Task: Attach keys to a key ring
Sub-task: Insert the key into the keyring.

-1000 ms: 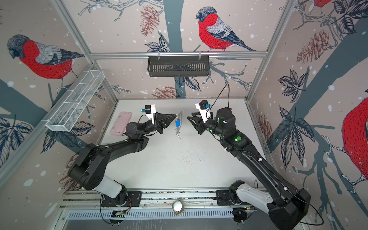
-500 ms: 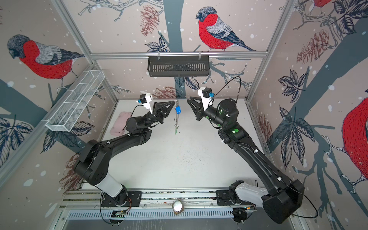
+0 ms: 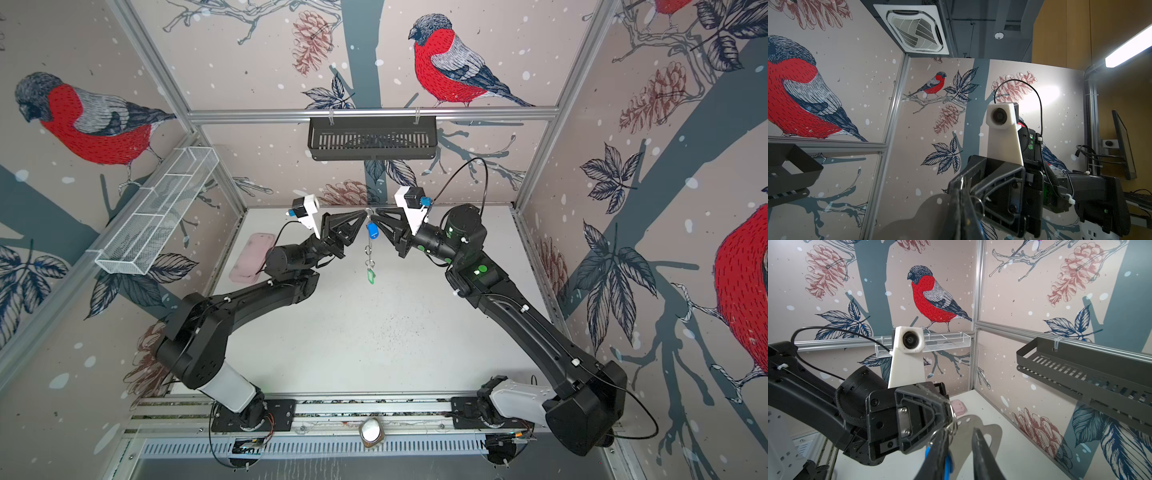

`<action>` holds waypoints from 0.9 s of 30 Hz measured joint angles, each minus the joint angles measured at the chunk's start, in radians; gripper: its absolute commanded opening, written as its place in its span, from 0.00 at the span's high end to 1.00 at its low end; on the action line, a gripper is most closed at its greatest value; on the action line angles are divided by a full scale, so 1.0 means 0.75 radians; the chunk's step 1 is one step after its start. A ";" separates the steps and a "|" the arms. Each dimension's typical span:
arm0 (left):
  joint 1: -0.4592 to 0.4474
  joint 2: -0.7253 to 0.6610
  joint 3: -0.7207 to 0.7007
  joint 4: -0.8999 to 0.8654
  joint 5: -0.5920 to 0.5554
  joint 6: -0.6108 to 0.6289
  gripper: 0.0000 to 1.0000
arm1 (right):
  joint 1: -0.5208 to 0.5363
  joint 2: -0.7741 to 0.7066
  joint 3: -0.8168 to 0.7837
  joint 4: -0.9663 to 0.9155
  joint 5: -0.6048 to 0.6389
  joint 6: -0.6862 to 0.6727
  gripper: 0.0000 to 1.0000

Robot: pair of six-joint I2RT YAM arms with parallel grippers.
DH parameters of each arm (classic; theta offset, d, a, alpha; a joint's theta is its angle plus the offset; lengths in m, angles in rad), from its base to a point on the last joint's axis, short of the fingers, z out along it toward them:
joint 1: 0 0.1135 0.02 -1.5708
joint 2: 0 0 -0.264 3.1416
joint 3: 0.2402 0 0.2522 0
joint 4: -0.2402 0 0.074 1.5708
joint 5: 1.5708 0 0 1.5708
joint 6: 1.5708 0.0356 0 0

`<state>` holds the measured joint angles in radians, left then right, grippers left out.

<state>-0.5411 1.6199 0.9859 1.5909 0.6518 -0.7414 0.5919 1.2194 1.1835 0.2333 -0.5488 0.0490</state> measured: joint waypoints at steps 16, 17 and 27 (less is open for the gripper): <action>-0.013 -0.013 -0.022 0.000 -0.027 0.022 1.00 | 0.038 -0.019 -0.018 -0.030 0.071 -0.005 0.78; -0.013 -0.014 -0.024 0.001 -0.028 0.022 1.00 | 0.028 -0.029 -0.023 -0.030 0.077 -0.005 0.78; -0.013 -0.017 -0.031 0.002 -0.030 0.022 1.00 | -0.003 -0.055 -0.022 -0.030 0.078 0.006 0.79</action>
<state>-0.5510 1.6070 0.9627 1.5921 0.6296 -0.7250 0.5900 1.1782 1.1671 0.2111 -0.4900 0.0536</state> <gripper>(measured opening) 0.048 0.215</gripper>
